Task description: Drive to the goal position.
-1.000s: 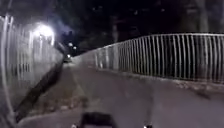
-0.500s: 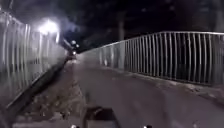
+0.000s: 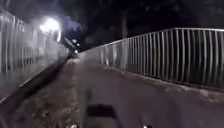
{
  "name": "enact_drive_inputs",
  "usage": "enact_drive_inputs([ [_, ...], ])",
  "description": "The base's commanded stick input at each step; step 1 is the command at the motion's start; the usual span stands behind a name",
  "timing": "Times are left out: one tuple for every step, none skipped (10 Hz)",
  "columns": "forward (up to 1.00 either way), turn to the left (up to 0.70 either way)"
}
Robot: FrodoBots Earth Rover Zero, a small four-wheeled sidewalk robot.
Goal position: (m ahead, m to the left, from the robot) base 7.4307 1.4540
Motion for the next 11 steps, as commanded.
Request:
enact_drive_inputs([
  [0.7, 0.0],
  [0.7, 0.0],
  [0.7, 0.0],
  [0.7, 0.13],
  [0.7, 0.35],
  [0.7, 0.27],
  [0.7, 0.0],
  [0.7, 0.0],
  [0.7, 0.34],
  [0.7, 0.24],
  [0.7, 0.02],
])
